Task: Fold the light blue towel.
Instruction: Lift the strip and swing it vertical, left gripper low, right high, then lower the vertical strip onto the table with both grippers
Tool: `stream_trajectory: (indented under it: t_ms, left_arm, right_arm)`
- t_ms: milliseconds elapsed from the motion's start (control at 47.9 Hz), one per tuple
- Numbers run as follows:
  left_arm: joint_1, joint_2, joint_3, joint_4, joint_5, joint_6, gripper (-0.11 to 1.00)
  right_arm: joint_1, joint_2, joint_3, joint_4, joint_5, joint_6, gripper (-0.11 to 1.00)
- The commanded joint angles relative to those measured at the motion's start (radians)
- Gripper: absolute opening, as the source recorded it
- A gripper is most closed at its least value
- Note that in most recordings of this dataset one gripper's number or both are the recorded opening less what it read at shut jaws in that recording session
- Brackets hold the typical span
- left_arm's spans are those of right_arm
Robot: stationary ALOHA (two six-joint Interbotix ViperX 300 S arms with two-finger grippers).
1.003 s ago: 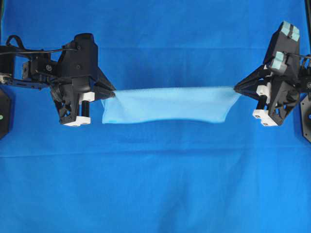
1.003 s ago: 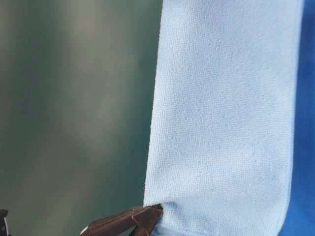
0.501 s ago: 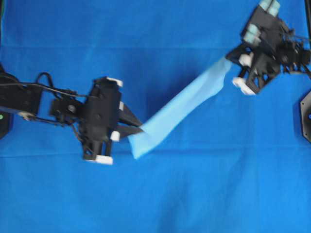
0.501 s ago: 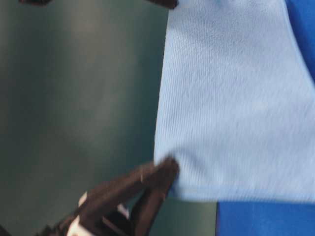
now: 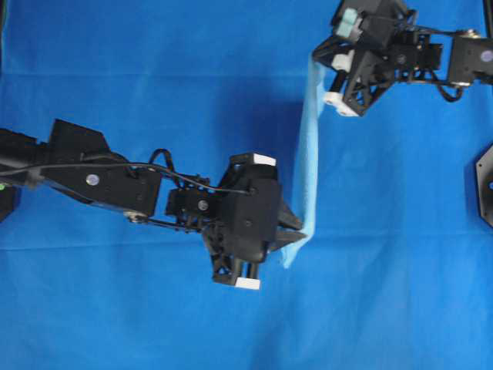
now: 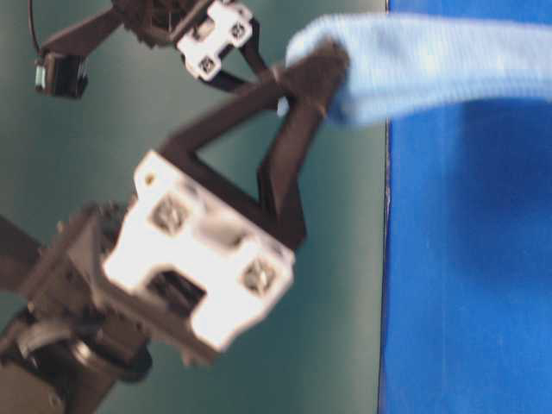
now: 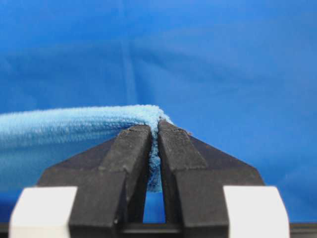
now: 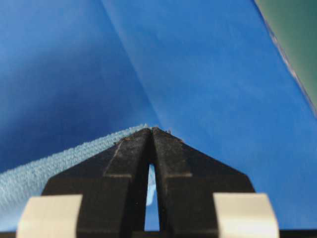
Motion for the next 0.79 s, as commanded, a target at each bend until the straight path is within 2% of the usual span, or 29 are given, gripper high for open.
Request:
stream_trajectory:
  t_ms: [0,209,418,773]
  left_arm:
    - [-0.049,0.000,-0.051,-0.003,-0.014,0.003,0.05]
    - [-0.049,0.014,-0.066,-0.003,-0.025,0.002,0.05]
    - [-0.048,0.060,-0.094,-0.003,-0.097,0.002,0.05]
    - [-0.031,0.278,-0.336,-0.003,-0.126,0.008,0.05]
  right_arm:
    - [-0.043,0.008,-0.044,-0.012,-0.006,-0.008,0.03]
    - [-0.066,-0.002,-0.034,-0.014,-0.008,-0.008,0.03]
    - [-0.081,-0.080,0.043,-0.014,-0.002,-0.006,0.03]
    - [-0.083,-0.273,0.215,-0.008,0.025,0.005,0.03]
